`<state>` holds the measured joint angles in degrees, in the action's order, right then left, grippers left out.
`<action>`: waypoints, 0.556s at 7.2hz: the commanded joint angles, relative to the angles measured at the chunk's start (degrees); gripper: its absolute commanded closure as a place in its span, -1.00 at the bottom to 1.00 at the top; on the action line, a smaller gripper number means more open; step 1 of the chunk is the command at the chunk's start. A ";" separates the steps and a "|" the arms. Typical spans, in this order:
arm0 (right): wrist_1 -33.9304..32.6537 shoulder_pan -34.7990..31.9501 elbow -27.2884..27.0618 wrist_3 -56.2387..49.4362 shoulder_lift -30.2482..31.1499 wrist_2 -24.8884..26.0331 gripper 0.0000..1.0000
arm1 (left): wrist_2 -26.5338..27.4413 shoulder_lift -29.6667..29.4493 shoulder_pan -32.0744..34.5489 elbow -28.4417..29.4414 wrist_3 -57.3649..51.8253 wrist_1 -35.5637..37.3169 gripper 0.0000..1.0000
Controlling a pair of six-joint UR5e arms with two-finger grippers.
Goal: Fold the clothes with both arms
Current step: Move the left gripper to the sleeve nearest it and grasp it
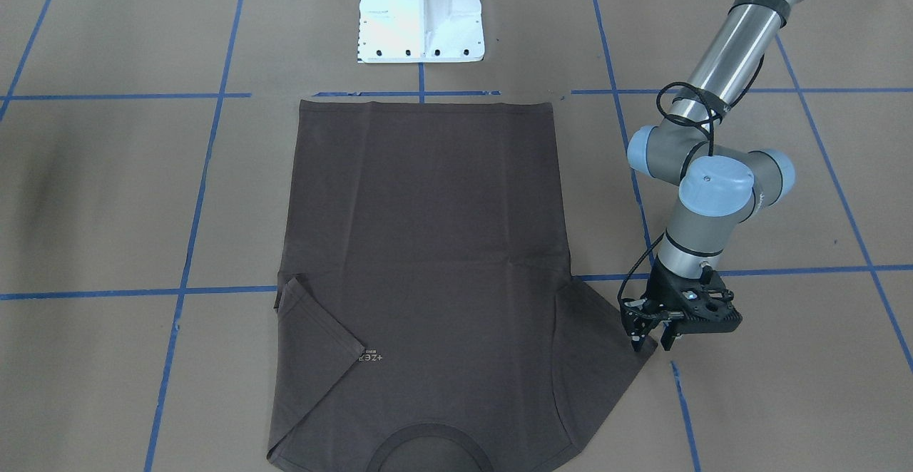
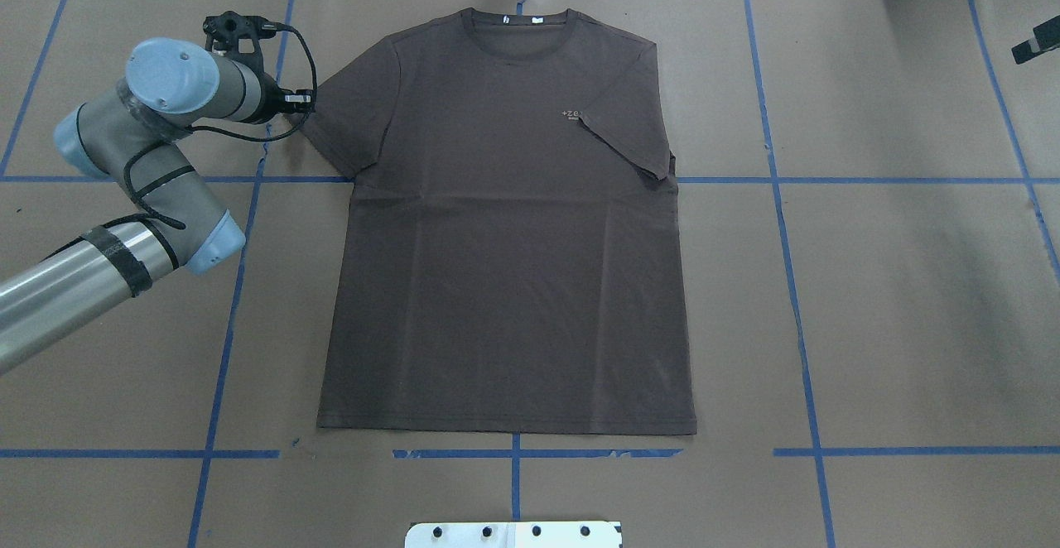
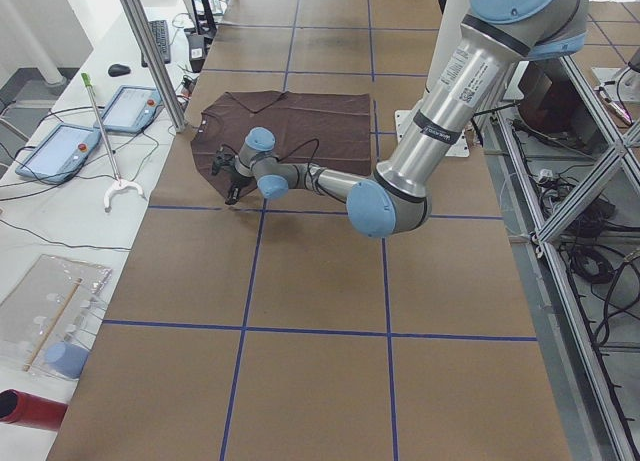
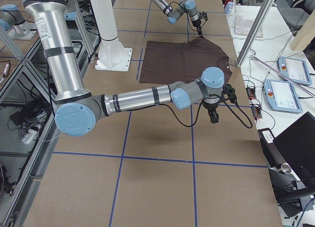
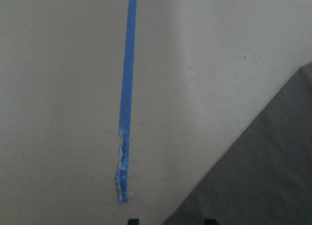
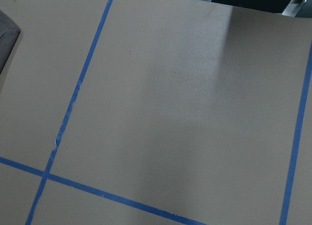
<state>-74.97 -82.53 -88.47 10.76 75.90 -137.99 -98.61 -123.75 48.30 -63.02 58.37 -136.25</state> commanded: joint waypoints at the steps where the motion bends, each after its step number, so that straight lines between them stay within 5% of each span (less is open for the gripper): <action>1: 0.00 0.00 -0.03 -0.04 0.04 0.00 -1.00 | 0.00 0.09 -0.31 0.00 -0.01 0.02 0.01; 4: 0.00 0.00 -0.03 0.05 0.04 -0.08 -1.00 | 0.00 0.18 -0.31 -0.26 -0.27 -0.07 1.00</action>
<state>-74.97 -82.53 -88.51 10.76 75.94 -138.01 -98.61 -123.59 48.03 -63.18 58.29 -136.34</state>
